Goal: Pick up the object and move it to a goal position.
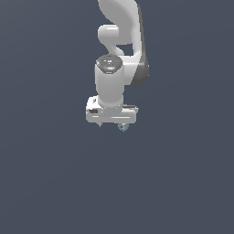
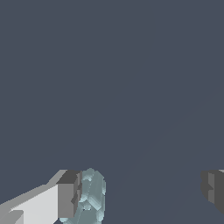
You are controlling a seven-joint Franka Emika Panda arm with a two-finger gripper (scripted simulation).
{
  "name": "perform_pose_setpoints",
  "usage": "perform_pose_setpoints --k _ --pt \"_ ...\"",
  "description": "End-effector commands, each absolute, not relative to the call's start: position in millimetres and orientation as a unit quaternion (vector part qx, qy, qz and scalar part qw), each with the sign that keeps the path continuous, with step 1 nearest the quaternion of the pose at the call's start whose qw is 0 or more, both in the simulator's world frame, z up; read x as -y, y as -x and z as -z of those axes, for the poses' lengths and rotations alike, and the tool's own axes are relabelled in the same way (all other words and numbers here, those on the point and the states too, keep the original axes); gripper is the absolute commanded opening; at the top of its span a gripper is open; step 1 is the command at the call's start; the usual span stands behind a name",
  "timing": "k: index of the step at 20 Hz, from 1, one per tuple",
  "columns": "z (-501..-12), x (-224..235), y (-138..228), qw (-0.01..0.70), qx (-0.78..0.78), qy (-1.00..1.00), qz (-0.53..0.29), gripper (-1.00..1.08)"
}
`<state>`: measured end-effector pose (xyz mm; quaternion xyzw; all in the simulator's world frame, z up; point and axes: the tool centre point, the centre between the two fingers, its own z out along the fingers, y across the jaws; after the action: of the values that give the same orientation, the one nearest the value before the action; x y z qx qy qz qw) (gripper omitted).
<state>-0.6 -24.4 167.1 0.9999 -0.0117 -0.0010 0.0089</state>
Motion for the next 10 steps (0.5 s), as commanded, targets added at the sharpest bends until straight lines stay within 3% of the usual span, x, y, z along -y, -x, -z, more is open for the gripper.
perform_pose_setpoints --k 1,10 --pt "-167.1 24.4 0.6 0.009 0.012 -1.000 0.001 1.00" --pt "-164.3 56.1 7.3 0.009 0.030 -0.999 0.013 1.00"
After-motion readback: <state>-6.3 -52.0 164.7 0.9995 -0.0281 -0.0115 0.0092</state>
